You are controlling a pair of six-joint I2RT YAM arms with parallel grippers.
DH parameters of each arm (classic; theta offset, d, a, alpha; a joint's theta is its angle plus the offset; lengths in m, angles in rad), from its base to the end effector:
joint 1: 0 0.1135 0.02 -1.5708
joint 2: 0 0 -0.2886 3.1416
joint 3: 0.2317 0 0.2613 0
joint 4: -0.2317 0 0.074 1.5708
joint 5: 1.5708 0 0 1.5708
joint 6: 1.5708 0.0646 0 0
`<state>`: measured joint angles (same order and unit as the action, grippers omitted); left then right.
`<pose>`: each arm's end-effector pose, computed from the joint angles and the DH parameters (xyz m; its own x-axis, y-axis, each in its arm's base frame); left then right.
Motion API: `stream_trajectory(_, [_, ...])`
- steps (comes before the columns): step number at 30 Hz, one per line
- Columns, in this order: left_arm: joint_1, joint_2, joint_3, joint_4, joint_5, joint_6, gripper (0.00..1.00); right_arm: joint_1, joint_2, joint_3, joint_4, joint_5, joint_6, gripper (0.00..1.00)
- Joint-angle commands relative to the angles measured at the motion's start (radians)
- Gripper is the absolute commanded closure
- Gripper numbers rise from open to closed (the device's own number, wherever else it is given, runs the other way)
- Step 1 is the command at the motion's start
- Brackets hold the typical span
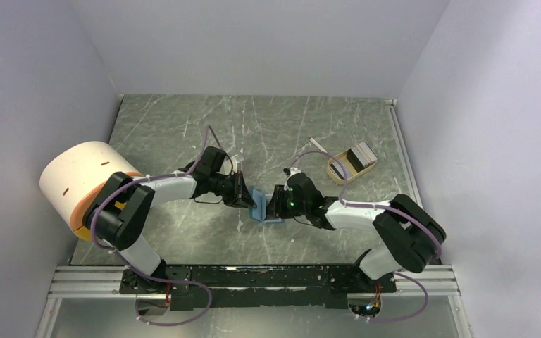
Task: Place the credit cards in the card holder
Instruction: Insert the credit card into the card holder, then pick up the credit card from the storage box.
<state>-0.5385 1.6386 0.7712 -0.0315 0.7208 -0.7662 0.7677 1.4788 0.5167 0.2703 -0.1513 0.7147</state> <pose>0.2581 -0.2038 0.1504 -0.9958 -0.0119 -0.0904 0.0659 0.5912 -0.8038 0.2050 0.2114 0.1386 -0.8514 0.0787 -0.5186 -0.2808 0.7667 0.5773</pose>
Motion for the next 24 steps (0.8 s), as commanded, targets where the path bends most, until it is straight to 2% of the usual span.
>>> stream_trajectory(1, [-0.011,0.008,0.050,-0.078,-0.029,0.045,0.89,-0.025,-0.062,0.020,-0.192,0.136,-0.071,0.62])
stream_trajectory(7, [-0.010,-0.001,0.060,-0.128,-0.049,0.066,0.89,-0.137,-0.197,0.050,-0.332,0.183,-0.161,0.50])
stream_trajectory(13, [-0.003,0.019,0.033,-0.061,0.022,0.056,0.88,-0.281,-0.265,0.165,-0.436,0.256,-0.316,0.39])
stream_trajectory(16, [-0.003,0.029,0.017,-0.028,0.055,0.054,0.87,-0.338,-0.235,0.260,-0.483,0.334,-0.403,0.37])
stream_trajectory(24, [0.015,0.029,0.025,-0.076,0.048,0.097,0.76,-0.463,-0.075,0.445,-0.559,0.514,-0.623,0.31])
